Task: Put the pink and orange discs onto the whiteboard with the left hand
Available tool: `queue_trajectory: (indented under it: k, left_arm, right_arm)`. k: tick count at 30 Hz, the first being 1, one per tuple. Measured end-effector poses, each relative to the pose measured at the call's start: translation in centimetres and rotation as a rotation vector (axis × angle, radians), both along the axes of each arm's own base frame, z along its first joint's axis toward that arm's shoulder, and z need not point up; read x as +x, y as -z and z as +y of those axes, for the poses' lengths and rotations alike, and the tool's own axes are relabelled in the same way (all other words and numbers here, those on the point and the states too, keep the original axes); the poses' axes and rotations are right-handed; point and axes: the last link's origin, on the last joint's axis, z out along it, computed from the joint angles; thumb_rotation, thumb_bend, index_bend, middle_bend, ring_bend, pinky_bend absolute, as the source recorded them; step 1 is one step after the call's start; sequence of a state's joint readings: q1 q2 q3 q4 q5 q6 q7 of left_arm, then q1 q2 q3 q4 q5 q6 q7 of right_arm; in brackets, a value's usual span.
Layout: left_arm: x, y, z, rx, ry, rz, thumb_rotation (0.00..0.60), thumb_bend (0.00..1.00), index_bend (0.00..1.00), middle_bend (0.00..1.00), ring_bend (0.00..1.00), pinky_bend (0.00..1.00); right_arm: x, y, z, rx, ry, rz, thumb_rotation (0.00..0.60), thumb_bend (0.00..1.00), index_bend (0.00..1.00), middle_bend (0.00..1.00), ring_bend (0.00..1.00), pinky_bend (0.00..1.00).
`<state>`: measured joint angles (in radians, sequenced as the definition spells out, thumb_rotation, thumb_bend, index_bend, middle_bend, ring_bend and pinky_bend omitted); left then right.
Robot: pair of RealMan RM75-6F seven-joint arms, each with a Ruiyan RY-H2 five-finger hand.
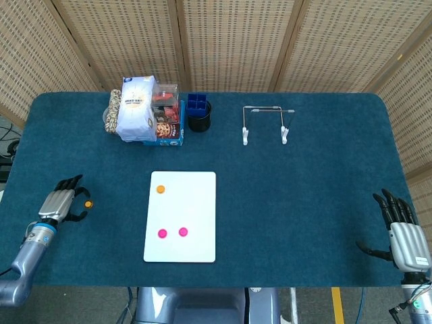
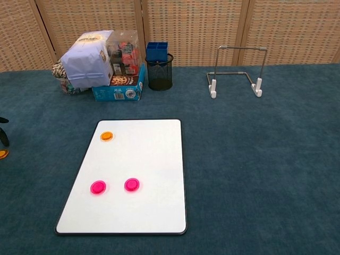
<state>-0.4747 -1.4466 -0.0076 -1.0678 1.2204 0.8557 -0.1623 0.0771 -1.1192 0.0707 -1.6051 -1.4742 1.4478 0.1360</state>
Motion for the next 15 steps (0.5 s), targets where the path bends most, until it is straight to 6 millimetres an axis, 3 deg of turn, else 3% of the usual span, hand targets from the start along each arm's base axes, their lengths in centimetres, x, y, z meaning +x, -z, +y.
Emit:
queue_trajectory:
  k: [10,15]
  left_arm:
    - [0.03,0.51,0.19,-0.007,-0.005,0.002,0.600,0.34,0.38,0.00,0.00,0.00]
    - [0.22,0.86,0.25,-0.011,0.003,0.011,0.600,0.36,0.55,0.00,0.00,0.00]
  right_arm:
    - [0.01,0.01,0.00,0.002,0.001,-0.002,0.600,0.14,0.00,0.00,0.00,0.00]
    - [0.00,0.02,-0.03,0.003,0.002,-0.003,0.600,0.14,0.00,0.00,0.00,0.00]
